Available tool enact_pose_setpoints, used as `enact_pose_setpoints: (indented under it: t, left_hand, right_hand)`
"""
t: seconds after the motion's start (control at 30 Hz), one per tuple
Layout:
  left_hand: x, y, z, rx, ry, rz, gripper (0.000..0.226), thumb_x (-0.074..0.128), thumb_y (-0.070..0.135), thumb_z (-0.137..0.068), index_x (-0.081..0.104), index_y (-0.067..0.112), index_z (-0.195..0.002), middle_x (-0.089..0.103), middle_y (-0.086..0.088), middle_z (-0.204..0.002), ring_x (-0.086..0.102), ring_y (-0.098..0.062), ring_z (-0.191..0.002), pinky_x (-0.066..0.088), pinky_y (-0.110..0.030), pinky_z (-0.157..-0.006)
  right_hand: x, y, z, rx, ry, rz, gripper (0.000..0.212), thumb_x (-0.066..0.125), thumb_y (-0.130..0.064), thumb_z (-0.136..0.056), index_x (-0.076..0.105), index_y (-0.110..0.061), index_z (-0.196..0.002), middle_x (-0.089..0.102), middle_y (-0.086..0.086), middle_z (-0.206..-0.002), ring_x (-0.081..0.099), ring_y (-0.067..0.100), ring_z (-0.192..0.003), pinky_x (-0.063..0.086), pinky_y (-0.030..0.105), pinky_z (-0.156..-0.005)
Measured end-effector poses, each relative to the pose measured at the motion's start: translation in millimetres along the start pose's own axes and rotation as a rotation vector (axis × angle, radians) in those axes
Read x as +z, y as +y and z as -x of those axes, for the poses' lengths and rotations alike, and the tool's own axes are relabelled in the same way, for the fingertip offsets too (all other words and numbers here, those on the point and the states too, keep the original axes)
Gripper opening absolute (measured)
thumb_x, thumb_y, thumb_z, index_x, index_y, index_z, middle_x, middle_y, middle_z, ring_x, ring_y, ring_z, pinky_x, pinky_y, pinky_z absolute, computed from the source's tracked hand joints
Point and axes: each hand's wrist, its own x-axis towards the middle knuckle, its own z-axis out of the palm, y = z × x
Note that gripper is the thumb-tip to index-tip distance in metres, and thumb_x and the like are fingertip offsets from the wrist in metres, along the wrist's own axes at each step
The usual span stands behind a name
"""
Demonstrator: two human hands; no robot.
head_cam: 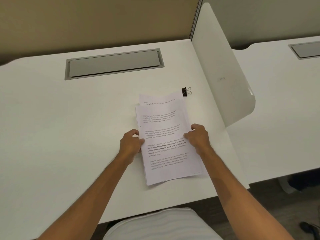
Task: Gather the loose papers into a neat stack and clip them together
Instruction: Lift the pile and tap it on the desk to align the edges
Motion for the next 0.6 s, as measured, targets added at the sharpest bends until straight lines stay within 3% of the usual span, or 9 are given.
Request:
enact_pose_setpoints:
  t: [0.07,0.2,0.4,0.6]
  left_hand:
    - [-10,-2,7,0.078,0.063,-0.036,0.015,0.061,-0.001,-0.088,0.064,0.014,-0.091,0.078,-0.010,-0.089,0.075,-0.032,-0.087,0.063,-0.050,-0.081]
    - [-43,-5,24,0.231,0.234,-0.065,0.020,0.065,0.003,-0.089,0.061,0.022,-0.084,0.077,0.003,-0.076,0.075,-0.027,-0.081,0.062,-0.046,-0.078]
    - [-89,-1,54,0.469,0.349,0.074,0.032,0.063,0.003,-0.091,0.062,0.033,-0.081,0.077,0.011,-0.087,0.074,-0.017,-0.088,0.060,-0.050,-0.089]
    - [-126,-2,65,0.608,0.444,0.183,0.043,0.059,-0.007,-0.091,0.064,0.035,-0.094,0.074,0.021,-0.094,0.070,-0.017,-0.097,0.056,-0.049,-0.097]
  right_hand:
    - [1,-1,8,-0.055,-0.071,-0.111,0.010,0.070,-0.004,-0.082,0.066,-0.010,-0.089,0.072,0.003,-0.092,0.065,0.021,-0.073,0.052,0.026,-0.067]
    - [5,-5,29,-0.207,-0.206,-0.356,0.029,0.071,0.000,-0.085,0.070,-0.014,-0.111,0.078,0.002,-0.100,0.076,0.019,-0.086,0.063,0.033,-0.077]
    - [13,-35,53,-0.504,-0.268,-0.416,0.025,0.063,-0.002,-0.092,0.070,-0.010,-0.115,0.076,0.002,-0.110,0.073,0.018,-0.101,0.059,0.034,-0.087]
    - [34,-67,73,-0.688,-0.261,-0.465,0.031,0.063,-0.006,-0.093,0.068,-0.005,-0.123,0.074,0.008,-0.116,0.071,0.023,-0.108,0.056,0.034,-0.094]
